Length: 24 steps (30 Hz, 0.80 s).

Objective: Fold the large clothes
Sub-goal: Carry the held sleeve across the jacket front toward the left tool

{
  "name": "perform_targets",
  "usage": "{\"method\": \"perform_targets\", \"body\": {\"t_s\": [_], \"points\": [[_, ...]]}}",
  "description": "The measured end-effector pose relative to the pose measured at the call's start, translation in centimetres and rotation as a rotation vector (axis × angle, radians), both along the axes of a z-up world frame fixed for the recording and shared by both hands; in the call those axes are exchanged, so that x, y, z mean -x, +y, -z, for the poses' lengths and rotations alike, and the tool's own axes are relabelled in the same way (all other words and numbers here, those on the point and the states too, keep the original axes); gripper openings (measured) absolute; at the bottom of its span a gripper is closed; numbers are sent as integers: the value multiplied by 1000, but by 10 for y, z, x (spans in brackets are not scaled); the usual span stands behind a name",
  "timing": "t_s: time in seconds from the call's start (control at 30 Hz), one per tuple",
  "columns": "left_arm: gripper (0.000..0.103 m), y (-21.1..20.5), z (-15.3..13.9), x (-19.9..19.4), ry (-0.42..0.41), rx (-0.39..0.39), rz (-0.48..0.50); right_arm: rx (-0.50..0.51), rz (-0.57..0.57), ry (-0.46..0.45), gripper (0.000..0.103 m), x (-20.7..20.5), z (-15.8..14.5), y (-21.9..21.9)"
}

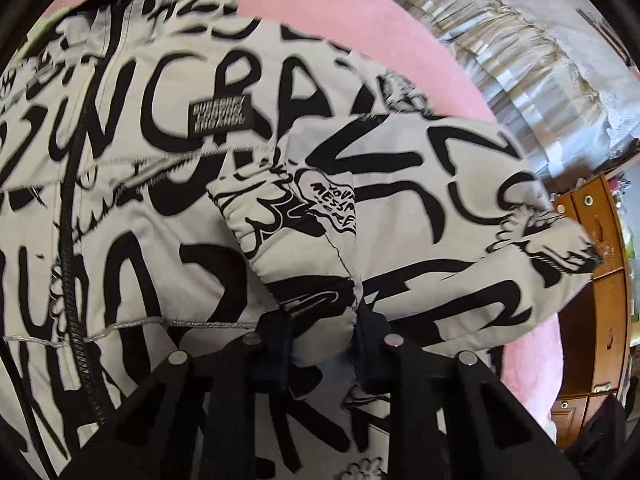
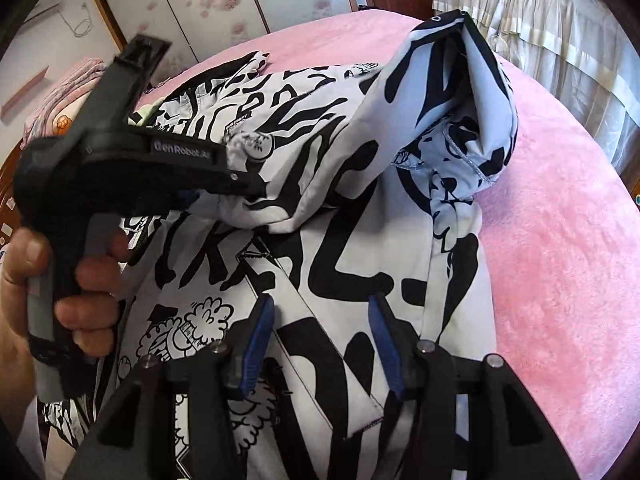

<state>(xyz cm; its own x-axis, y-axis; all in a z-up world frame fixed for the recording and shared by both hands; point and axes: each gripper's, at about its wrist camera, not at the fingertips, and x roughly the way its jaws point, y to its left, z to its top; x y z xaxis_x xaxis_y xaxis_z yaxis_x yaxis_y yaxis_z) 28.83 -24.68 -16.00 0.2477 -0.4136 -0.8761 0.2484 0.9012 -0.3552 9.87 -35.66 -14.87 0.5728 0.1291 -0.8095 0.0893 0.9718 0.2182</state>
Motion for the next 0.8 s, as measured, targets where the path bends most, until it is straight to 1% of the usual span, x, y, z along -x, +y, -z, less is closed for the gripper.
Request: {"method": "perform_targets", "body": {"t_s": [0.07, 0.17, 0.2, 0.23, 0.27, 0.33, 0.37, 0.43, 0.5, 0.53, 0.57, 0.6, 0.63, 0.7, 0.8], "points": [[18, -2, -21, -1, -30, 4, 15, -9, 12, 0, 49, 1, -3, -3], [17, -11, -72, -2, -119, 37, 49, -31, 86, -26, 50, -1, -10, -21], [17, -13, -91, -2, -155, 48, 64, -44, 122, -31, 57, -3, -11, -30], [17, -18, -116, -2, -208, 48, 77, -52, 162, -28, 60, -6, -11, -38], [17, -21, -133, -2, -246, 40, 82, -73, 198, -26, 64, -11, -10, -48], [17, -21, -165, -2, -311, 27, 90, -119, 247, -24, 64, -22, -7, -64], [17, -23, -182, -3, -342, 24, 94, -126, 270, -25, 64, -28, -6, -70], [17, -15, -209, -2, -387, 8, 98, -103, 300, -33, 64, -38, -8, -74], [17, -10, -229, -4, -424, -21, 88, -55, 331, -41, 64, -52, -12, -77], [17, -9, -236, -9, -442, -36, 80, -34, 341, -44, 64, -57, -13, -77], [17, 5, -242, -5, -456, -45, 72, -14, 347, -43, 61, -63, -13, -79], [17, 16, -248, -5, -470, -61, 59, -2, 347, -43, 43, -68, -14, -81], [17, 25, -251, -9, -485, -80, 45, 4, 338, -36, 34, -72, -14, -82], [17, 56, -250, -9, -491, -113, 19, 15, 319, -39, 29, -76, -16, -85], [17, 93, -221, -17, -453, -175, -18, 60, 266, -40, 29, -78, -21, -82]]}}
